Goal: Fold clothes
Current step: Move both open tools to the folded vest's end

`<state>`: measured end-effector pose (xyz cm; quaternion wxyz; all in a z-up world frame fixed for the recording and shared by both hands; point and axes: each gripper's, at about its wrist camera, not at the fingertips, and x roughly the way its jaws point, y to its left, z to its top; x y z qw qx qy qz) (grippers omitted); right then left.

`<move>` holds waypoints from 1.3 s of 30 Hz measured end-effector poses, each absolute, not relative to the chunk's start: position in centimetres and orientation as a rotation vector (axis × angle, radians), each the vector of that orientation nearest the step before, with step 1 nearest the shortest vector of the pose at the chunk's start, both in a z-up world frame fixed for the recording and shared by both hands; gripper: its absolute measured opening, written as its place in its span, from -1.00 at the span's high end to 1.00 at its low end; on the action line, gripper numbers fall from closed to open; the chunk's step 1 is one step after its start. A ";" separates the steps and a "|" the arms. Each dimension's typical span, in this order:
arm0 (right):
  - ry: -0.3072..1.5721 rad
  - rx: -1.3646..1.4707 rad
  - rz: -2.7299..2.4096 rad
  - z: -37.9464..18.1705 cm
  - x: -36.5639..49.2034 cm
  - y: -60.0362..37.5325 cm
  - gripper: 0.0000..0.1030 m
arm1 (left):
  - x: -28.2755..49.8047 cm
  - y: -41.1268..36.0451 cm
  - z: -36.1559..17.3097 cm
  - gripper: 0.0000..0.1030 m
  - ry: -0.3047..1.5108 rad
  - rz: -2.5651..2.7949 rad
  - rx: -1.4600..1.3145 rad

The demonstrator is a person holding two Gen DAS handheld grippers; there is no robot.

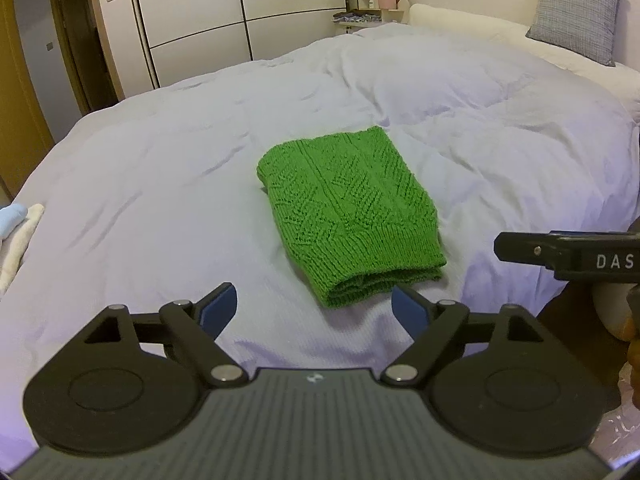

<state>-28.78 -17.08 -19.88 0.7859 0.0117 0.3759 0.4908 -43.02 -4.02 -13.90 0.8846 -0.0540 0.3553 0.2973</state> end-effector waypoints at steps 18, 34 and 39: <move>0.968 0.042 1.019 -24.9 -24.6 -13.8 -0.81 | -41.1 4.9 -17.2 -0.86 0.746 0.598 -0.374; 1.173 0.432 1.134 -29.9 -12.5 -6.1 -0.61 | -35.1 19.2 -23.3 -0.85 0.620 0.412 -0.880; 1.222 0.451 1.151 -31.9 -10.5 -3.5 -0.52 | -33.3 21.3 -25.4 -0.75 0.627 0.369 -0.938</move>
